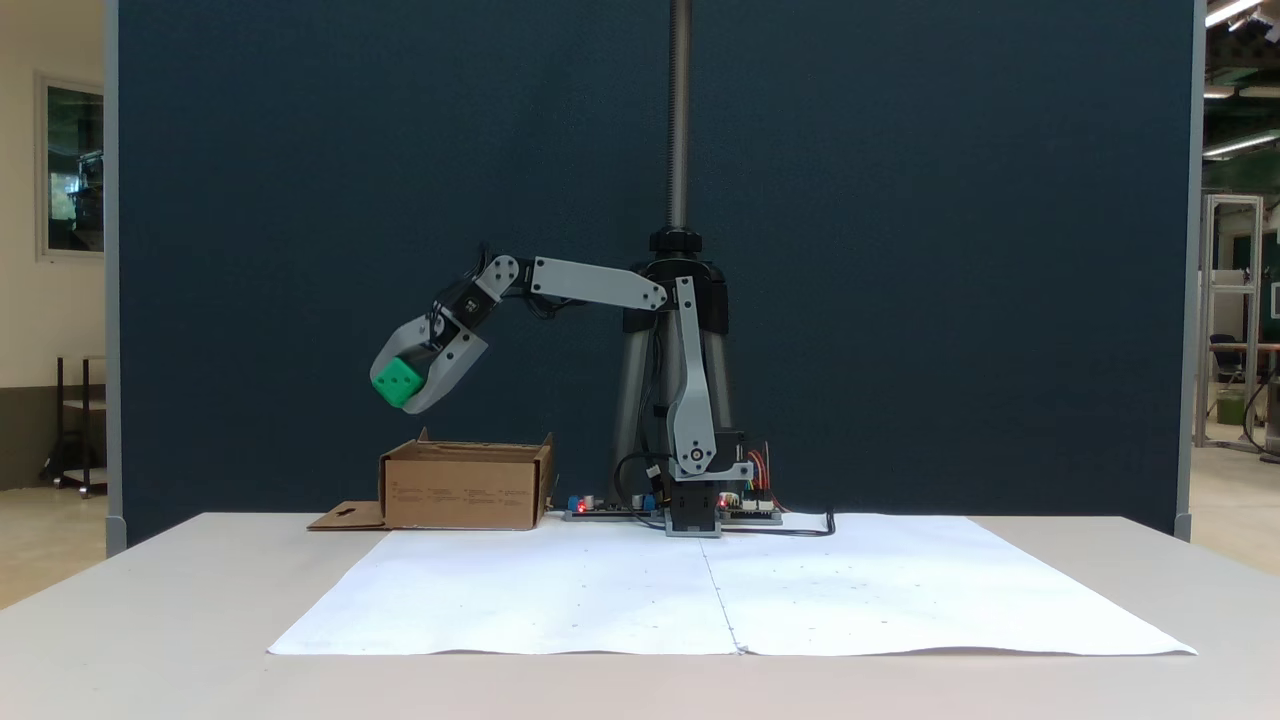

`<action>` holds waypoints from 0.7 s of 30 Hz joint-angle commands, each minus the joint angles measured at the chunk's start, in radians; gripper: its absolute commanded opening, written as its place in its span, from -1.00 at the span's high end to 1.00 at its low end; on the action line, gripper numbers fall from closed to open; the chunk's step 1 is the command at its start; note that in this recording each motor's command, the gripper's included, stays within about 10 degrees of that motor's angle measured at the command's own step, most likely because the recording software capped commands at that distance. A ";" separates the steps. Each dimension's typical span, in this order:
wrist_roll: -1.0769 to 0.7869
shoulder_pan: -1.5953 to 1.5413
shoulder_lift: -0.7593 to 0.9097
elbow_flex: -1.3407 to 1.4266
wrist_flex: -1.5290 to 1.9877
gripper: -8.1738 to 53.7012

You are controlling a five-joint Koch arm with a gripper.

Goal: Grasp a green dice and put it in the bin.

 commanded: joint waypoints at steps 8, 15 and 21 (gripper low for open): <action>-0.276 0.187 0.034 -0.051 0.021 0.34; -0.400 0.321 0.055 -0.049 0.149 0.34; -0.511 0.359 0.097 -0.018 0.295 0.34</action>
